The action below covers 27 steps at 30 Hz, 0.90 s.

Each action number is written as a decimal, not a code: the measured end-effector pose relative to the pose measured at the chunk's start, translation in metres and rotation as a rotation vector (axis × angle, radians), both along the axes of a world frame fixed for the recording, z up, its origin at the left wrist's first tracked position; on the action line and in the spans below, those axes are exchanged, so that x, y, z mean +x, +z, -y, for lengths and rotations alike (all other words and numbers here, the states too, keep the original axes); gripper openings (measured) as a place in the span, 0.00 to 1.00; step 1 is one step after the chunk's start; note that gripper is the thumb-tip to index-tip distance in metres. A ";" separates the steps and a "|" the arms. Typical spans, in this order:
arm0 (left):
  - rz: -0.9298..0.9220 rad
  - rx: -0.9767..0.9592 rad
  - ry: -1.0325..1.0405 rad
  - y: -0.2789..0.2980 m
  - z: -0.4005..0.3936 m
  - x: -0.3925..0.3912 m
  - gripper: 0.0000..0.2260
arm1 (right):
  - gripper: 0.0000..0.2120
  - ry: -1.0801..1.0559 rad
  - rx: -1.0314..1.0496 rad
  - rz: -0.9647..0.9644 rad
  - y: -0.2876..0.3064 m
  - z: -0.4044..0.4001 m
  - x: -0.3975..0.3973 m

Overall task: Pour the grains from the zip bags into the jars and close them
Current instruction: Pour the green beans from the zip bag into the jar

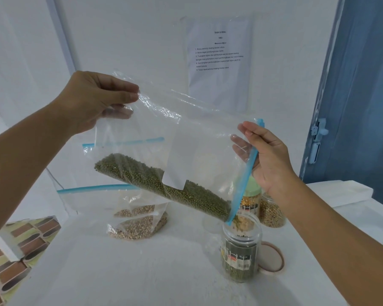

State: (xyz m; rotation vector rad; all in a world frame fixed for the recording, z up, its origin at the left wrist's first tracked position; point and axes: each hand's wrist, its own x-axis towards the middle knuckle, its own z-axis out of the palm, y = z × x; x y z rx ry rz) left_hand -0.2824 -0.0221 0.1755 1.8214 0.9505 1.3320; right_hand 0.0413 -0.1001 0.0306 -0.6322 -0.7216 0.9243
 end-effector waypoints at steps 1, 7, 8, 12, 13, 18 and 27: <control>-0.002 0.000 0.000 0.000 0.000 0.000 0.09 | 0.08 0.001 0.000 0.001 0.000 0.000 0.000; -0.010 -0.004 0.003 -0.001 -0.002 0.000 0.10 | 0.08 0.000 -0.002 -0.005 -0.001 -0.001 0.001; -0.009 -0.003 0.004 -0.001 -0.002 0.000 0.09 | 0.08 0.000 -0.002 -0.004 -0.001 -0.001 0.001; -0.007 -0.005 0.009 -0.001 -0.002 0.001 0.09 | 0.08 -0.004 -0.005 -0.006 -0.001 -0.001 0.001; -0.008 -0.003 0.009 -0.001 -0.002 0.002 0.10 | 0.08 -0.004 -0.005 -0.006 -0.001 0.000 0.001; -0.011 0.002 0.007 0.001 0.000 0.004 0.11 | 0.09 -0.004 -0.008 -0.009 -0.001 0.000 0.002; -0.029 0.012 0.017 0.001 -0.001 0.006 0.11 | 0.09 0.004 0.004 -0.019 -0.003 -0.002 0.004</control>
